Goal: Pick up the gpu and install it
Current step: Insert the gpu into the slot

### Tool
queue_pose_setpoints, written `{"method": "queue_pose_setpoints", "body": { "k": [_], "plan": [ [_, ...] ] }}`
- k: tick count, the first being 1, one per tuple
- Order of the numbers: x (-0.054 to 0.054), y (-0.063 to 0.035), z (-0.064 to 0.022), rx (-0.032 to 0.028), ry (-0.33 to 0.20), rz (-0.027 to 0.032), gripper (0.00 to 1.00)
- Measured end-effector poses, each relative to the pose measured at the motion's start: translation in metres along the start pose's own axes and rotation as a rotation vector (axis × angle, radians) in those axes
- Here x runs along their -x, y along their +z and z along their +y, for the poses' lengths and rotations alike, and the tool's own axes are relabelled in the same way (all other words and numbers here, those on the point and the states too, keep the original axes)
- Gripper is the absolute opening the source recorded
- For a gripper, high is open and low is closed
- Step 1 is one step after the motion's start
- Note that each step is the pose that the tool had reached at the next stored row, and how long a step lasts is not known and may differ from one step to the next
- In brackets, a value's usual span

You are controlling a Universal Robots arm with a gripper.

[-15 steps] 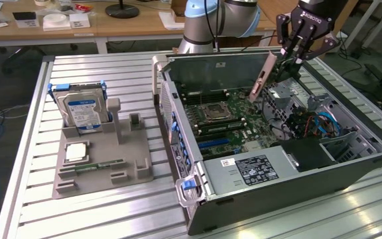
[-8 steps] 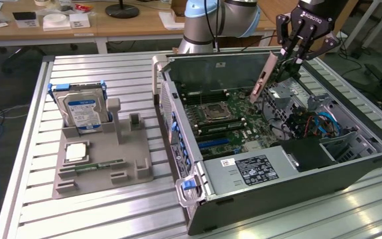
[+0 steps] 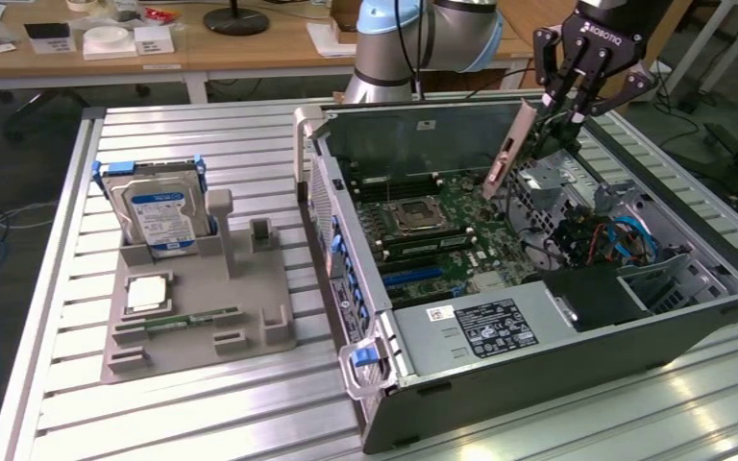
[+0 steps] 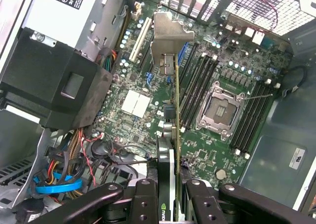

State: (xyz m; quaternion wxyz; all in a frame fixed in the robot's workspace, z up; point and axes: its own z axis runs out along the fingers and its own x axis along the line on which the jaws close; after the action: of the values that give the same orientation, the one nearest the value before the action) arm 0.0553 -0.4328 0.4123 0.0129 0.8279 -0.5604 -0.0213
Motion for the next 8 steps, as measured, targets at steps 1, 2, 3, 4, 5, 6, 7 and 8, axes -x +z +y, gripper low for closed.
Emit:
{"method": "queue_pose_setpoints", "body": {
  "k": [1, 2, 3, 4, 5, 6, 7, 8],
  "plan": [
    [0.0, 0.0, 0.0, -0.0001, 0.006, -0.0002, 0.26],
    [0.0, 0.0001, 0.0, -0.0003, 0.017, -0.0006, 0.26],
    [0.0001, 0.0002, 0.0, -0.0006, 0.03, -0.0013, 0.26],
    [0.0001, 0.0004, 0.0001, -0.0009, 0.044, -0.0019, 0.26],
    [0.0001, 0.0005, 0.0002, -0.0012, 0.058, -0.0027, 0.26],
    [0.0001, 0.0006, 0.0002, -0.0015, 0.072, -0.0033, 0.26],
    [0.0001, 0.0007, 0.0003, -0.0018, 0.084, -0.0039, 0.26],
    [0.0002, 0.0009, 0.0003, -0.0022, 0.096, -0.0045, 0.26]
  ]
}}
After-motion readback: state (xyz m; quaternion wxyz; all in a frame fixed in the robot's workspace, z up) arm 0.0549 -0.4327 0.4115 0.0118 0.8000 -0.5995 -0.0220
